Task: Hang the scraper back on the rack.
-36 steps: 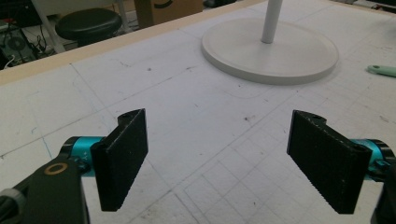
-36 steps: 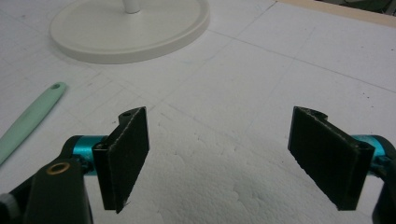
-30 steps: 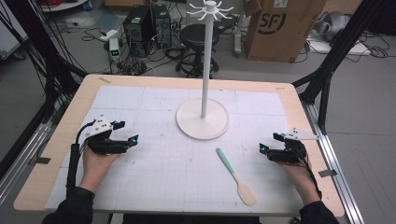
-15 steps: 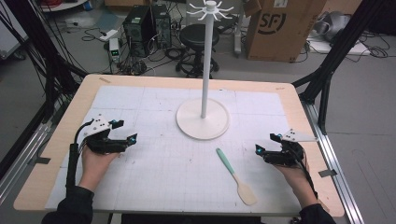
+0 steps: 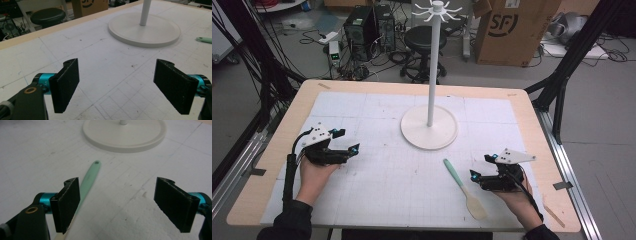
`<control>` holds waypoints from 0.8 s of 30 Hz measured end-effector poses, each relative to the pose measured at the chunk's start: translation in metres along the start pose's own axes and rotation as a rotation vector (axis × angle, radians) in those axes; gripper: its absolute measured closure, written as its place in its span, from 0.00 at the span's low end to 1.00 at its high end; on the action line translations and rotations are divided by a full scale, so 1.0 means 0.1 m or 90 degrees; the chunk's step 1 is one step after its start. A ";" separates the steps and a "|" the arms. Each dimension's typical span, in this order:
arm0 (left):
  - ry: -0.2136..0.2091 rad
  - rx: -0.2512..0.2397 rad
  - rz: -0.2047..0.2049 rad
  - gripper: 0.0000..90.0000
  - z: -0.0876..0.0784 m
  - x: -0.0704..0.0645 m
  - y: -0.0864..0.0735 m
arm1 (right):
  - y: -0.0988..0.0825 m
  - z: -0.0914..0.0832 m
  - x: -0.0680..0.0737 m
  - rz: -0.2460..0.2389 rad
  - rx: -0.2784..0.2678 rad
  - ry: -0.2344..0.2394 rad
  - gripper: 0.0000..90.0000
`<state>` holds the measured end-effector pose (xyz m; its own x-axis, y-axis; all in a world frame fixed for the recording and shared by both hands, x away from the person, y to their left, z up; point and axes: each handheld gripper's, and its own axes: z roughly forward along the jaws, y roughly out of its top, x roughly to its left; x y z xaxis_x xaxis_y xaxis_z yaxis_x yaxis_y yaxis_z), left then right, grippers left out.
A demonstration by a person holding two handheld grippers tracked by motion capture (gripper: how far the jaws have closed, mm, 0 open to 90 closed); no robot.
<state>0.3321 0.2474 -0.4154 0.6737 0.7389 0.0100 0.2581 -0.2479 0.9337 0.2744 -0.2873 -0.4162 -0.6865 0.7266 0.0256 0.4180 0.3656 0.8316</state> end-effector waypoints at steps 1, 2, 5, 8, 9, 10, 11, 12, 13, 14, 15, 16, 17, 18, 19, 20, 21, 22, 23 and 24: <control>0.001 -0.001 0.002 0.24 0.00 0.00 0.00 | -0.01 0.01 0.02 -0.006 0.006 0.000 0.22; 0.003 -0.002 0.004 0.24 0.00 0.00 0.00 | -0.03 0.02 0.05 -0.008 0.010 -0.001 0.22; 0.007 -0.001 0.005 0.24 0.00 0.01 0.00 | -0.07 0.05 0.10 -0.005 0.023 0.000 0.22; 0.010 0.003 0.009 0.24 0.00 0.02 -0.01 | -0.10 0.06 0.17 -0.005 0.032 0.009 0.23; 0.011 0.002 0.009 0.24 0.00 0.02 -0.01 | -0.10 0.07 0.19 -0.003 0.035 0.009 0.23; 0.011 0.002 0.009 0.24 0.00 0.02 -0.01 | -0.11 0.08 0.22 -0.004 0.038 0.010 0.24; 0.012 0.001 0.007 0.24 0.00 0.02 -0.01 | -0.11 0.09 0.24 -0.004 0.041 0.013 0.24; 0.013 0.003 0.008 0.24 0.00 0.02 -0.01 | -0.12 0.09 0.26 -0.004 0.045 0.015 0.25; 0.012 0.004 0.010 0.25 0.00 0.02 -0.01 | -0.13 0.11 0.29 -0.006 0.051 0.016 0.26; 0.012 0.005 0.012 0.25 0.00 0.02 -0.01 | -0.13 0.12 0.30 -0.010 0.056 0.015 0.26; 0.011 0.005 0.011 0.25 0.00 0.02 -0.01 | -0.14 0.13 0.31 -0.011 0.060 0.016 0.27; 0.011 0.006 0.011 0.25 0.00 0.02 -0.01 | -0.15 0.14 0.32 -0.012 0.065 0.020 0.30; 0.011 0.007 0.012 0.25 0.00 0.02 -0.01 | -0.16 0.15 0.32 -0.011 0.069 0.024 0.32; 0.012 0.008 0.013 0.25 0.01 0.02 -0.01 | -0.17 0.16 0.33 -0.010 0.074 0.030 0.34; 0.012 0.009 0.014 0.25 0.01 0.02 -0.01 | -0.18 0.17 0.34 -0.012 0.079 0.031 0.35; 0.011 0.010 0.014 0.25 0.01 0.02 -0.01 | -0.18 0.17 0.34 -0.017 0.080 0.031 0.38; 0.011 0.010 0.014 0.25 0.01 0.02 -0.01 | -0.18 0.18 0.36 -0.020 0.082 0.032 0.40; 0.010 0.011 0.013 0.25 0.02 0.02 -0.02 | -0.19 0.18 0.37 -0.020 0.084 0.031 0.42; 0.011 0.013 0.014 0.25 0.02 0.02 -0.02 | -0.19 0.19 0.38 -0.027 0.089 0.034 0.45; 0.012 0.014 0.015 0.25 0.02 0.02 -0.02 | -0.19 0.20 0.39 -0.032 0.093 0.034 0.47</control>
<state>0.3338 0.2480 -0.4178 0.6666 0.7445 0.0380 0.2586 -0.2788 0.9249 0.2513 -0.2544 -0.4425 -0.7383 0.6742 0.0185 0.4616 0.4851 0.7427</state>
